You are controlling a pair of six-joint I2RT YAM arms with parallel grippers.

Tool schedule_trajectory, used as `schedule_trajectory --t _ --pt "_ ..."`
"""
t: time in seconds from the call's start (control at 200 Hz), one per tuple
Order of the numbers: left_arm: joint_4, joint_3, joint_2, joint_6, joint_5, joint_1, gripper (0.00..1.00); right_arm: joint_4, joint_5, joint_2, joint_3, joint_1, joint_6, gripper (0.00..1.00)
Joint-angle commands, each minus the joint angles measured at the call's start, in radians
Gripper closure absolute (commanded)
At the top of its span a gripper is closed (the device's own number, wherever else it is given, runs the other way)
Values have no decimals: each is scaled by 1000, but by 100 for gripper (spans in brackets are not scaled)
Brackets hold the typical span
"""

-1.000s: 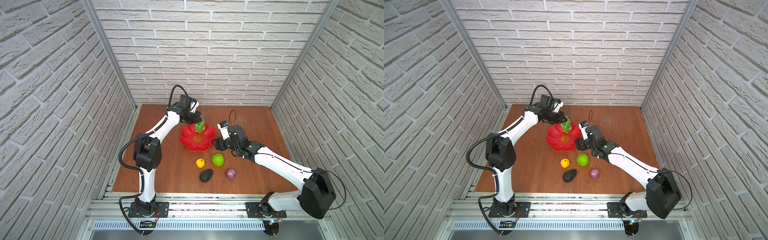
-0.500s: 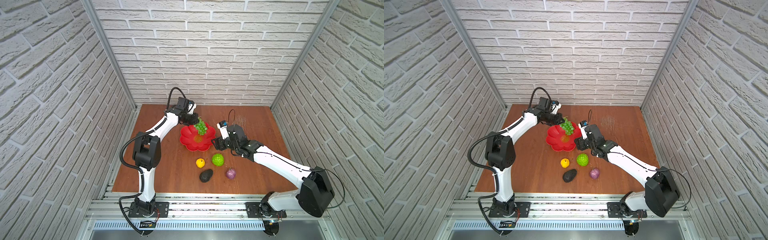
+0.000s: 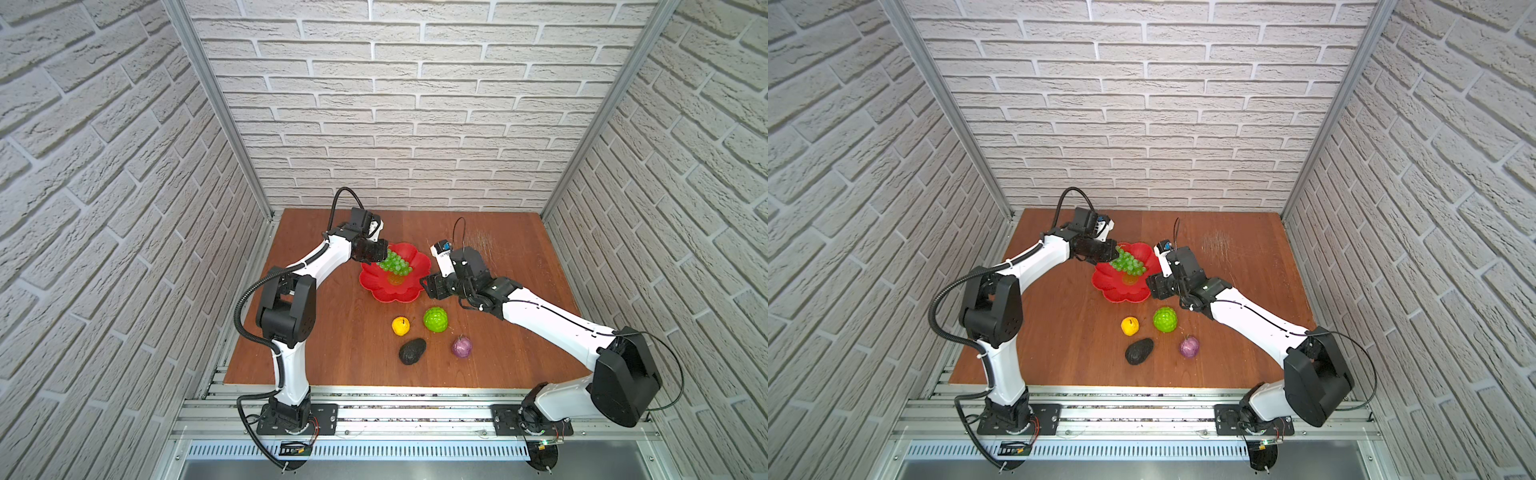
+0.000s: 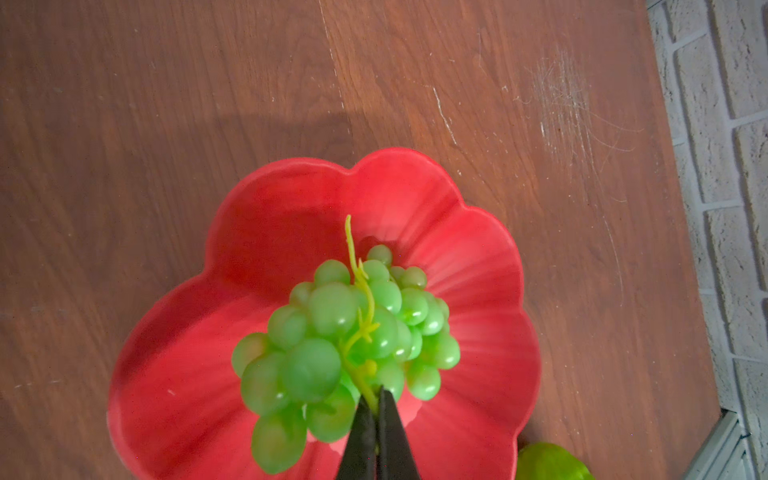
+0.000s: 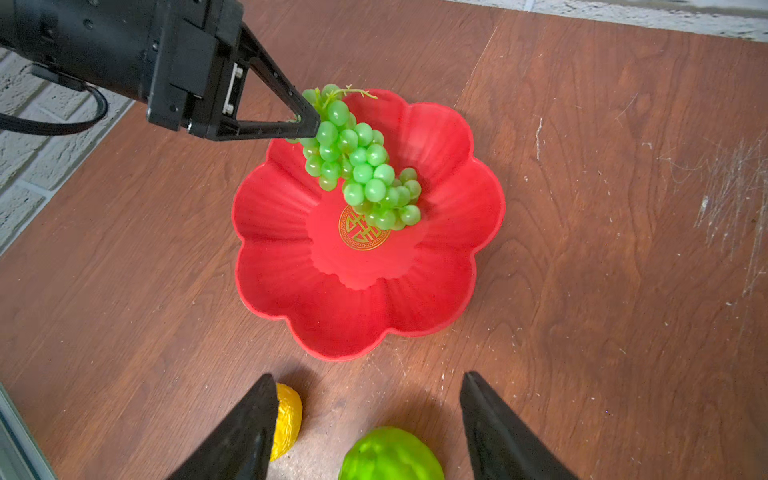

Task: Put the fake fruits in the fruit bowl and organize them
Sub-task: 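Lower the grapes into the bowl and open the left gripper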

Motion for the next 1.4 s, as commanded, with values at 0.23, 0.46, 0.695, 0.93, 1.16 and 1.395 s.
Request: schedule_trajectory --t 0.23,0.46,0.695,0.93,1.16,1.395 --pt "89 -71 -64 2 -55 25 100 33 -13 9 28 0 18 29" --pt "107 -87 -59 -9 -37 24 100 38 -21 20 29 0 20 29" --pt "132 -140 -63 -46 -13 8 100 38 -21 23 29 0 23 29" --pt "184 -223 -95 -93 -13 -14 100 46 -29 31 28 0 28 29" --pt "203 -225 -69 -101 -13 -41 100 52 -35 36 27 1 30 30" --pt "219 -194 -18 -72 -14 -37 100 45 -27 25 21 1 25 29"
